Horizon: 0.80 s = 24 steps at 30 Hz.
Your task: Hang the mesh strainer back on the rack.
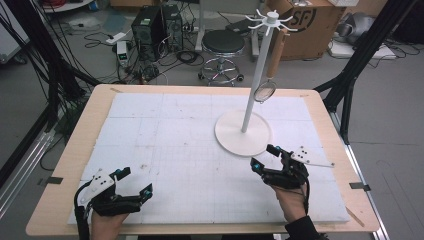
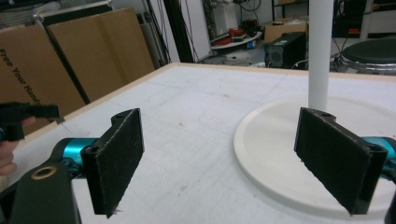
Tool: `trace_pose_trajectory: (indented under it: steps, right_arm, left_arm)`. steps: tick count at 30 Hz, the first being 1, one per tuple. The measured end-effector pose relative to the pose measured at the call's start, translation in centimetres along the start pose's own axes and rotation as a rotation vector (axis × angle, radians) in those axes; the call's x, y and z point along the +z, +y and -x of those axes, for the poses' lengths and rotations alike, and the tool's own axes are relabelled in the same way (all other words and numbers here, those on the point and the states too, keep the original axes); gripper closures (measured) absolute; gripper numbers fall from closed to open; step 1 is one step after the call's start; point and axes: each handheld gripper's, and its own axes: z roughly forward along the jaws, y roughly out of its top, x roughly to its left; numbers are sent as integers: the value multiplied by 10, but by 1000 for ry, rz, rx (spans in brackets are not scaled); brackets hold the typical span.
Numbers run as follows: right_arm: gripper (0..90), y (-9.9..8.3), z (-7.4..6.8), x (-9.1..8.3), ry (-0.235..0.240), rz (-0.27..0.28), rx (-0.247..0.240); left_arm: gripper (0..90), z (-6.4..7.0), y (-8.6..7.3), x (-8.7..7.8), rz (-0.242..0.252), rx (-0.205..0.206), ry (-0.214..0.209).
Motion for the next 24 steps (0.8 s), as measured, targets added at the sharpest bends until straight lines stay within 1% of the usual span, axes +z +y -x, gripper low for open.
trace_pose_trajectory:
  steps: [2, 4, 6, 11, 13, 16, 20, 23, 24]
  right_arm:
    - [151, -5, 0, -2, -5, -8, -6]
    - [151, -10, 1, -5, -7, -13, -2]
    - [151, -14, 3, -7, -12, -17, 2]
    - [151, -25, 7, -15, -18, -44, 13]
    - [151, -28, 9, -19, -24, -46, 14]
    - [151, -31, 12, -24, -36, -40, 13]
    - [151, -34, 14, -29, -41, -38, 24]
    - [151, -36, 15, -31, -48, -50, 32]
    - [151, -37, 16, -31, -50, -54, 28]
  left_arm:
    - [17, 0, 0, 0, -2, 5, -1]
    - [17, -1, -1, 1, -4, 0, -1]
    - [17, -1, -1, 1, -5, -8, -9]
    - [17, 1, -2, 4, -9, 4, -16]
    - [17, 1, -1, 5, -11, 1, -17]
    - [17, 2, -1, 8, -11, 8, -28]
    - [17, 3, 0, 11, -10, 14, -41]
    - [16, 3, 0, 12, -9, 10, -44]
    - [17, 3, 1, 12, -6, 8, -46]
